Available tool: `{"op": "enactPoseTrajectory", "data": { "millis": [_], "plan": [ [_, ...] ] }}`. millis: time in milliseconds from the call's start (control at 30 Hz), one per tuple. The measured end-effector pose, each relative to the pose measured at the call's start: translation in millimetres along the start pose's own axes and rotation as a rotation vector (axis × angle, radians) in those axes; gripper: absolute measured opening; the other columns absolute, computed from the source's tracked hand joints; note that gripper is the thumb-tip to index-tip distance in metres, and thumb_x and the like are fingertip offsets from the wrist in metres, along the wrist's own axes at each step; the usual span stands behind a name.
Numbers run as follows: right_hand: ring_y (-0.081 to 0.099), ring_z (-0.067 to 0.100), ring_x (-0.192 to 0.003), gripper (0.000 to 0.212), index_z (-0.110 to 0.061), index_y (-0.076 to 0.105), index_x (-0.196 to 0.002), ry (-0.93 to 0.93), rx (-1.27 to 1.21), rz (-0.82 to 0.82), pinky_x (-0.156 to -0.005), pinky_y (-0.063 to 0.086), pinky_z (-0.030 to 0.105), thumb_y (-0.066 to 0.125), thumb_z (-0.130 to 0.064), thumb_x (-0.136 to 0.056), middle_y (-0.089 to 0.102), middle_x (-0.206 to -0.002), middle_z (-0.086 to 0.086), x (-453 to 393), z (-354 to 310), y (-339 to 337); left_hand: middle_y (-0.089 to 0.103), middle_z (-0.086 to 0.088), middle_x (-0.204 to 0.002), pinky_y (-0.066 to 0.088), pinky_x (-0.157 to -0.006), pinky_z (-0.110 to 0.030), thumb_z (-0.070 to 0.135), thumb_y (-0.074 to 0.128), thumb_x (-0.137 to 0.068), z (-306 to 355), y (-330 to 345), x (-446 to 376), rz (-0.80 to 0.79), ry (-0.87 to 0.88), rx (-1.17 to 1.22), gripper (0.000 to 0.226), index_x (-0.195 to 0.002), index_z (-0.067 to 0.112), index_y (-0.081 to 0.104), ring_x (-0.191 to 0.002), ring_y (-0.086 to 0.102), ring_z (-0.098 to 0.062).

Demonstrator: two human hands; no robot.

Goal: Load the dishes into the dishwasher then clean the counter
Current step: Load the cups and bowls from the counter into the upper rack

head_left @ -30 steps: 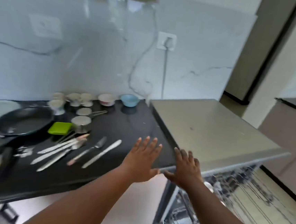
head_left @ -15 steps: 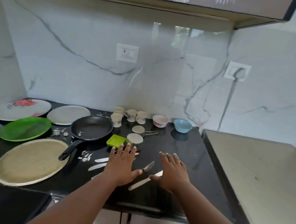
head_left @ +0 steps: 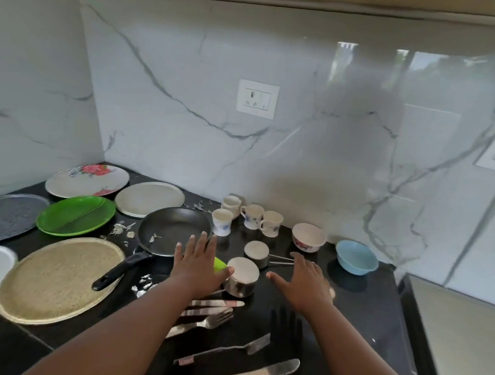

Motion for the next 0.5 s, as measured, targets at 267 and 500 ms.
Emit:
{"op": "enactPoseTrajectory", "data": {
  "millis": [267, 500],
  "plan": [
    [0.034, 0.026, -0.138, 0.074, -0.022, 0.029, -0.147, 0.042, -0.024, 0.005, -0.107, 0.035, 0.043, 0.058, -0.053, -0.086, 0.041, -0.148, 0.004, -77.3, -36.9, 13.5, -0.005, -0.006, -0.163, -0.001, -0.118, -0.055, 0.065, 0.044, -0.088, -38.7, -14.0, -92.8, -0.017, -0.091, 0.010, 0.097, -0.154, 0.017, -0.007, -0.149, -0.006, -0.029],
    [0.055, 0.031, -0.117, 0.069, -0.015, 0.038, -0.140, 0.255, -0.371, 0.063, -0.092, 0.043, 0.034, 0.071, -0.027, -0.080, 0.053, -0.131, 0.014, -162.9, -56.3, 17.1, 0.000, -0.003, -0.163, 0.000, -0.118, -0.048, 0.070, 0.049, -0.080, -38.6, -15.1, -184.6, -0.028, 0.055, -0.050, 0.102, -0.155, 0.019, 0.002, -0.149, -0.003, -0.024]
  ]
}}
Point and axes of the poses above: each hand's wrist, its own x-axis away from the middle knuckle, its own y-axis out of the palm, z = x × y, the point moved 1 cm from there along -x, towards the middle knuckle
